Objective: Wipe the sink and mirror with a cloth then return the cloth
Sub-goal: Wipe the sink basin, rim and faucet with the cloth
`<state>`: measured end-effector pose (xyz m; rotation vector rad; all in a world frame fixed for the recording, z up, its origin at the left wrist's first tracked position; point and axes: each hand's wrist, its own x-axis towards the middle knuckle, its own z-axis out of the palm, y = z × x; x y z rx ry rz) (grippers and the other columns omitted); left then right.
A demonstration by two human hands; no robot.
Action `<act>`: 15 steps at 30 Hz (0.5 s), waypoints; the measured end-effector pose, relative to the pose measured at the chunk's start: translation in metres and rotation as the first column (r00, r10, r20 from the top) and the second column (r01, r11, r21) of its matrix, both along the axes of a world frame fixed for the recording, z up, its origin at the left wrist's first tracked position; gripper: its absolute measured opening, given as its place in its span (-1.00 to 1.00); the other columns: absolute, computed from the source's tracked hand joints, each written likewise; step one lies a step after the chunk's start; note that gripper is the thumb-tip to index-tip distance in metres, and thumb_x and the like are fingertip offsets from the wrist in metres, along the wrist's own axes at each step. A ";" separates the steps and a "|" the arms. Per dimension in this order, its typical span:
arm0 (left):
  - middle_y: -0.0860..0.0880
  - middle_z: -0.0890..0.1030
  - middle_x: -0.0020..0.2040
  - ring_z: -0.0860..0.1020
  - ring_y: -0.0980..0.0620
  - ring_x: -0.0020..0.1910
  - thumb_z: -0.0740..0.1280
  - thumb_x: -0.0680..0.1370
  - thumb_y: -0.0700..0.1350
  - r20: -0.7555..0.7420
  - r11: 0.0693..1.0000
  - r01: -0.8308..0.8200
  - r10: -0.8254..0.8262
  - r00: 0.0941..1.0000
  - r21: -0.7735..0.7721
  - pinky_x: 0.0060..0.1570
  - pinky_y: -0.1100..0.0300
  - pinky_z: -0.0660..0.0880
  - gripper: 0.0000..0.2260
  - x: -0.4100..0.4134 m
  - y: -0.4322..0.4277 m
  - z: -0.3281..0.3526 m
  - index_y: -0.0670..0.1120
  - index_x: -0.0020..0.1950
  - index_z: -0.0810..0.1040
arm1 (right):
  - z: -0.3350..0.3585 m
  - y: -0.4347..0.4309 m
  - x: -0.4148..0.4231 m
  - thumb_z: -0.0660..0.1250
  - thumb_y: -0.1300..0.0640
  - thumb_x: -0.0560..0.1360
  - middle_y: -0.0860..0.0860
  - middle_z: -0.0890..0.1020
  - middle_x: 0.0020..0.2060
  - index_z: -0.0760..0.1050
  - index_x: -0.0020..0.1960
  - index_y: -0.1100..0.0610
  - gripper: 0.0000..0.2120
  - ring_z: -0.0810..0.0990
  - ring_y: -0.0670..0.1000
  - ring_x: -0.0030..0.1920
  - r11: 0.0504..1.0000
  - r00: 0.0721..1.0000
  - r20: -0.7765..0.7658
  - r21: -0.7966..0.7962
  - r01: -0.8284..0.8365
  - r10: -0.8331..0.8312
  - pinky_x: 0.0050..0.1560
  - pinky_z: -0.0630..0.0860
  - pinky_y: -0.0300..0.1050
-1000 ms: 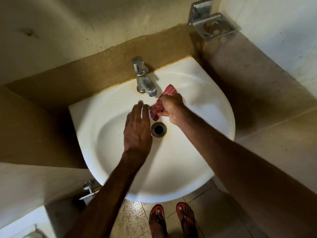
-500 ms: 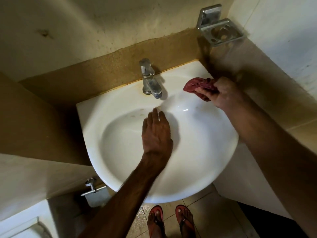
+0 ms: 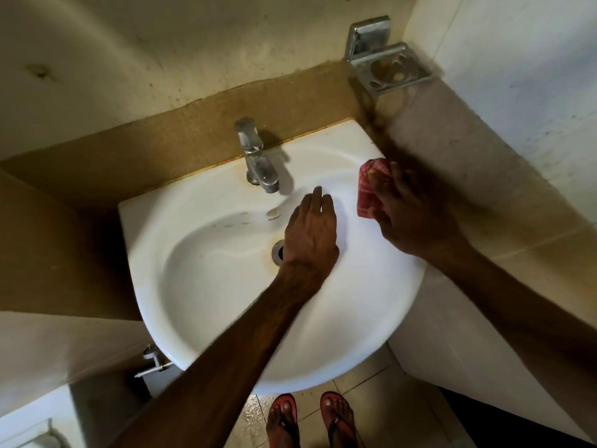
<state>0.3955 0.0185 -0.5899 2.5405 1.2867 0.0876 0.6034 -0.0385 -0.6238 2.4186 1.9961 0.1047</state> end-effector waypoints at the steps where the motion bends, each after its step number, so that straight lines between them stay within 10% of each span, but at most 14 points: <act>1: -0.14 -0.05 0.66 -0.01 -0.11 0.65 0.28 0.58 -0.24 -0.031 1.000 -0.005 0.005 1.000 0.015 0.59 0.08 0.02 -0.28 0.005 0.004 -0.001 -0.17 0.65 -0.03 | -0.002 0.000 0.000 0.17 -0.04 0.66 0.26 0.23 0.63 0.17 0.68 0.06 -0.39 0.29 0.42 0.57 0.999 1.000 0.006 0.042 -0.013 0.013 0.55 0.29 0.35; 8: -0.15 -0.19 0.66 -0.14 -0.13 0.65 0.26 0.63 -0.15 -0.168 0.992 -0.089 0.102 0.981 0.085 0.59 0.04 -0.08 -0.25 0.019 0.027 -0.018 -0.19 0.64 -0.19 | -0.009 0.034 0.009 0.25 0.12 0.68 0.25 0.39 0.56 0.32 0.61 0.17 -0.49 0.39 0.34 0.52 0.945 0.992 -0.084 0.320 -0.063 0.094 0.51 0.34 0.20; 15: -0.16 -0.04 0.66 -0.01 -0.14 0.64 0.32 0.57 -0.23 -0.154 0.994 -0.055 0.069 0.986 0.094 0.48 0.07 0.30 -0.24 0.019 0.028 -0.011 -0.22 0.63 -0.08 | -0.001 0.116 0.005 0.29 0.09 0.60 0.20 0.66 0.30 0.60 0.38 0.21 -0.60 0.54 0.15 0.30 0.897 0.992 0.092 0.427 -0.117 0.086 0.39 0.34 0.00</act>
